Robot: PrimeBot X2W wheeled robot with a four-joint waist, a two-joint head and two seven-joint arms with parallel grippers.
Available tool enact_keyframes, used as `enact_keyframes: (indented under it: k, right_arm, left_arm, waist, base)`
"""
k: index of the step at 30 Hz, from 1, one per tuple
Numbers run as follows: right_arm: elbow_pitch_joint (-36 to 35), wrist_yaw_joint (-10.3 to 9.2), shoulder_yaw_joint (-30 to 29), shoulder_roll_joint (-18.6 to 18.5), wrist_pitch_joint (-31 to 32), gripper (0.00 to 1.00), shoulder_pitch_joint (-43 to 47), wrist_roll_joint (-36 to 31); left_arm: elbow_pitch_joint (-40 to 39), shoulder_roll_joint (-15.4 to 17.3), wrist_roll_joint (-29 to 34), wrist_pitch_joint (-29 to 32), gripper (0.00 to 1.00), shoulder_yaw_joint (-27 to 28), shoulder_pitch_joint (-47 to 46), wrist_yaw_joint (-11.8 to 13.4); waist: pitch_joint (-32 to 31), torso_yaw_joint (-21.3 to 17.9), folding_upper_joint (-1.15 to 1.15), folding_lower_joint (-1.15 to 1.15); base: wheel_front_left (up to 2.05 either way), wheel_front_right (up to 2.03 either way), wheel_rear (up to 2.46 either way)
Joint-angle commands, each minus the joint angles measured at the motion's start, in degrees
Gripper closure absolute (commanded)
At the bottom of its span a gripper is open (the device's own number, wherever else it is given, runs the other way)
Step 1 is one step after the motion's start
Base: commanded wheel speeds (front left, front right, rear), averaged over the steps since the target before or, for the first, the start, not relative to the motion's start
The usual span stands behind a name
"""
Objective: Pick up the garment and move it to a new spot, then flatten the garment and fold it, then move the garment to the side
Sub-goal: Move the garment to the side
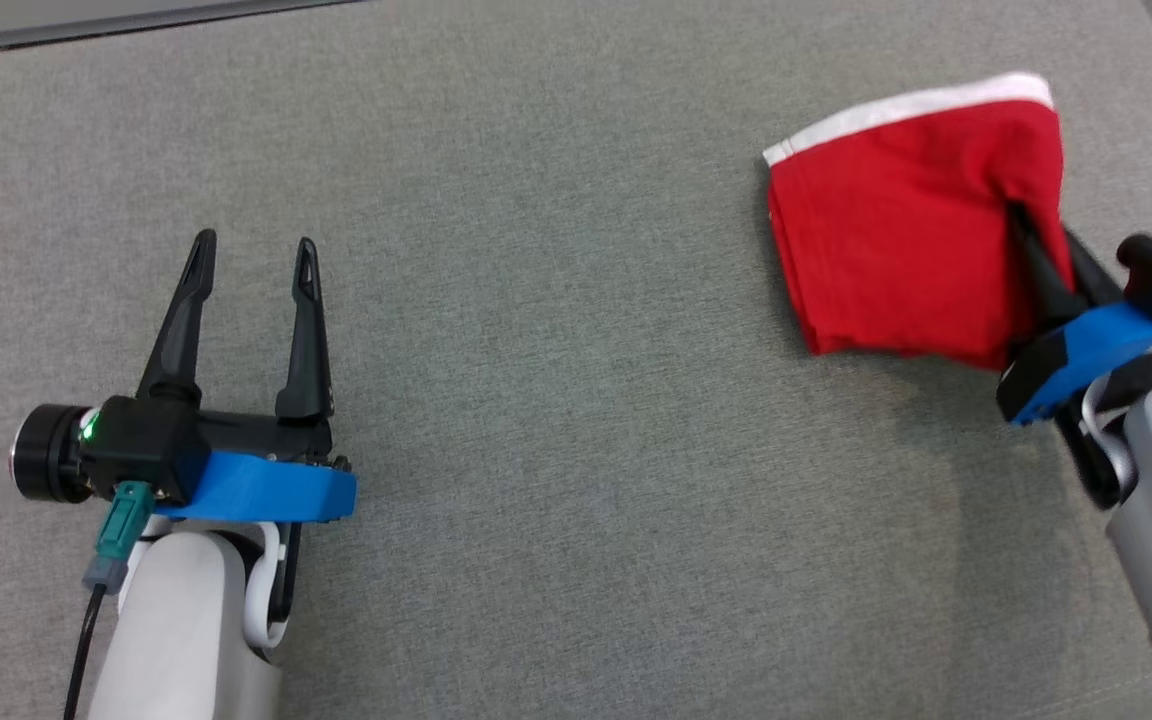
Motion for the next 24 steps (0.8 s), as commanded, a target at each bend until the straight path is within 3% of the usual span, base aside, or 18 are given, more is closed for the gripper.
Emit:
enact_keyframes:
  k: [1,16,24]
  right_arm:
    - [0.3,0.0,0.7,-1.5,0.2,1.0,-3.0,-0.6]
    - [11.4,-0.01,4.6,-18.4,6.7,1.0,-23.6,-2.7]
    - [16.2,-0.01,6.4,-19.8,6.8,1.0,-30.5,-3.5]
  left_arm:
    - [-0.7,0.3,0.3,-0.1,0.0,-0.3,-1.6,-0.2]
    - [-6.6,0.7,1.7,-0.1,0.0,-3.5,-7.2,-0.5]
    - [-9.6,1.7,2.0,-0.1,0.0,-3.6,-7.1,0.1]
  waist:
    - [2.0,1.4,0.0,0.0]
    - [12.4,6.8,0.0,0.0]
    - [15.2,6.4,0.0,0.0]
  base:
    - [0.0,0.0,0.0]
    - [0.0,0.0,0.0]
    - [0.0,0.0,0.0]
